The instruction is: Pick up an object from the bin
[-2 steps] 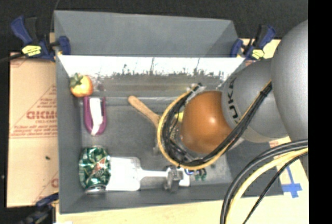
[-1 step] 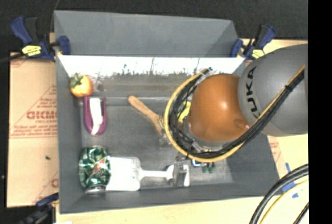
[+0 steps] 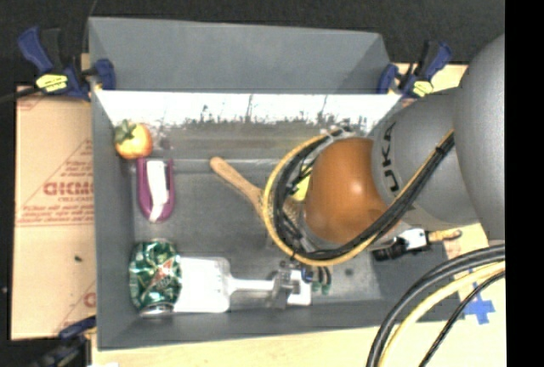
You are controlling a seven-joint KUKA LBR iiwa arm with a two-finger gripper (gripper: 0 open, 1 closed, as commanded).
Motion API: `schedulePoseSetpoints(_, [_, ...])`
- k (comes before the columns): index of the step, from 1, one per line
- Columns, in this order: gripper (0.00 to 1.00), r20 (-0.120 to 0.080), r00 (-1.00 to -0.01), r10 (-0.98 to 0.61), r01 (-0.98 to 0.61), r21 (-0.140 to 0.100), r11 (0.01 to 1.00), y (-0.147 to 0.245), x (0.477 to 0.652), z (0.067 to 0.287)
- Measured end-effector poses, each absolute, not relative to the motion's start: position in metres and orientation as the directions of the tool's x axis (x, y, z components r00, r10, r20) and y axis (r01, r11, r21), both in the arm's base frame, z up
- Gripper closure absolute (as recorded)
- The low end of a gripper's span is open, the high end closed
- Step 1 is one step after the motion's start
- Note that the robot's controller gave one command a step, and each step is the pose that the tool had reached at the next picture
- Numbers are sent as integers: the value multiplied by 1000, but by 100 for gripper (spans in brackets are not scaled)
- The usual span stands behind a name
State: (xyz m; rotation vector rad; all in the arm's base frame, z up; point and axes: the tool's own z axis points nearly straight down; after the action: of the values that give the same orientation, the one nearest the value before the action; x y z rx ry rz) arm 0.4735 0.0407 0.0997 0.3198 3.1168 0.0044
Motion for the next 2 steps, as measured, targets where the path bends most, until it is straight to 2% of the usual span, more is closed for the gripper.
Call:
schedulePoseSetpoints(1, [0, -26, -993, -115, -115, 2, 993, 43, 477, 72])
schedulePoseSetpoints(2, [100, -13, -995, 102, 102, 4, 995, 54, 477, 70])
